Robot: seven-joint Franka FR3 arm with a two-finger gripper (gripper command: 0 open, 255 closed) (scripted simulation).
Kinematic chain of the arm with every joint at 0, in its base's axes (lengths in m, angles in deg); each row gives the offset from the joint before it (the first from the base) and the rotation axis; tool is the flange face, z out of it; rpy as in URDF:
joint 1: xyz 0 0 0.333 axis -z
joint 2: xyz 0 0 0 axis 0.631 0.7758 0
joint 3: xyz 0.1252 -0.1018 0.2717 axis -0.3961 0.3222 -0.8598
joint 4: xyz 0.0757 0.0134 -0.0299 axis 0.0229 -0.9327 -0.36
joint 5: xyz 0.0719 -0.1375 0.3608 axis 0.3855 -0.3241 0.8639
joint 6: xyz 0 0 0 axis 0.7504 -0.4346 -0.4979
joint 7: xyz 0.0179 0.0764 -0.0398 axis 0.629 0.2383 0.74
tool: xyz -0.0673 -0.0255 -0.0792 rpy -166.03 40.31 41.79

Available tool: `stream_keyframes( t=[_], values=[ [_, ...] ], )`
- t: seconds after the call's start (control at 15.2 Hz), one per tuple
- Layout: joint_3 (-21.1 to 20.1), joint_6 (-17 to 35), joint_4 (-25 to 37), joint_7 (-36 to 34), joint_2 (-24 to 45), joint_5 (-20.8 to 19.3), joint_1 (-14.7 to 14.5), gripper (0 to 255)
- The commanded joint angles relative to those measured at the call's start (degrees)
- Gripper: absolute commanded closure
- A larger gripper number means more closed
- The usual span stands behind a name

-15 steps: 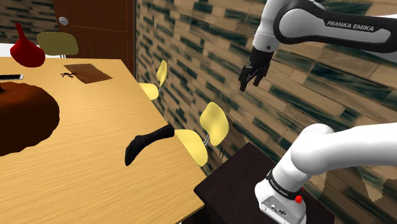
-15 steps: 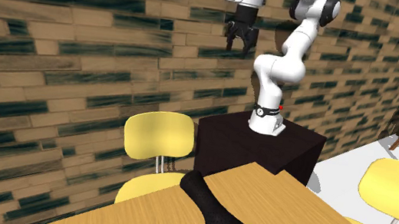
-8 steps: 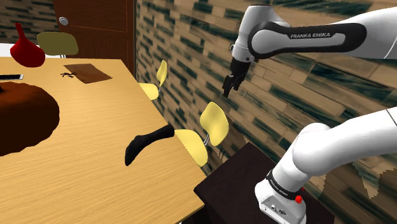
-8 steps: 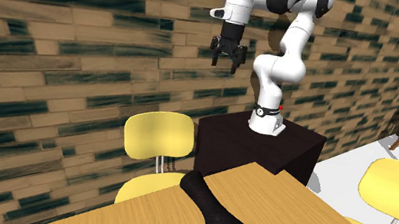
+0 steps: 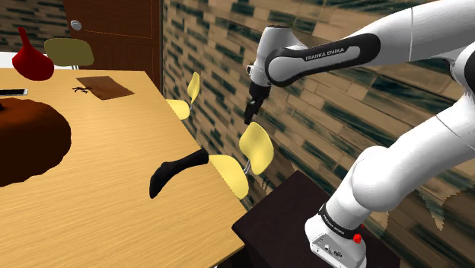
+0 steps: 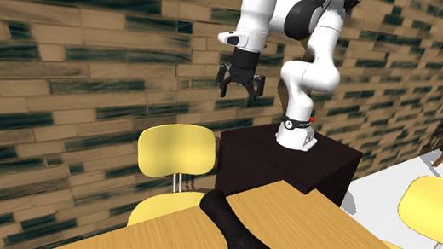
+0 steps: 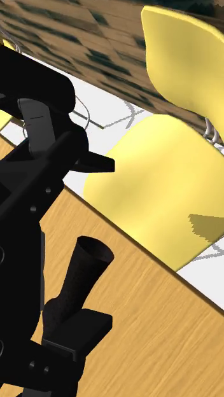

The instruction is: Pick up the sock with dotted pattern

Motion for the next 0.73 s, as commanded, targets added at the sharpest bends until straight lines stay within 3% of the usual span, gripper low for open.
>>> stream_keyframes(
  t=[0.0,0.66],
  values=[
    [0.1,3.2,1.0,2.9,3.8,0.2,-0.9,0],
    [-1.9,15.4,9.6,15.6,23.3,1.4,-4.6,0]
  ],
)
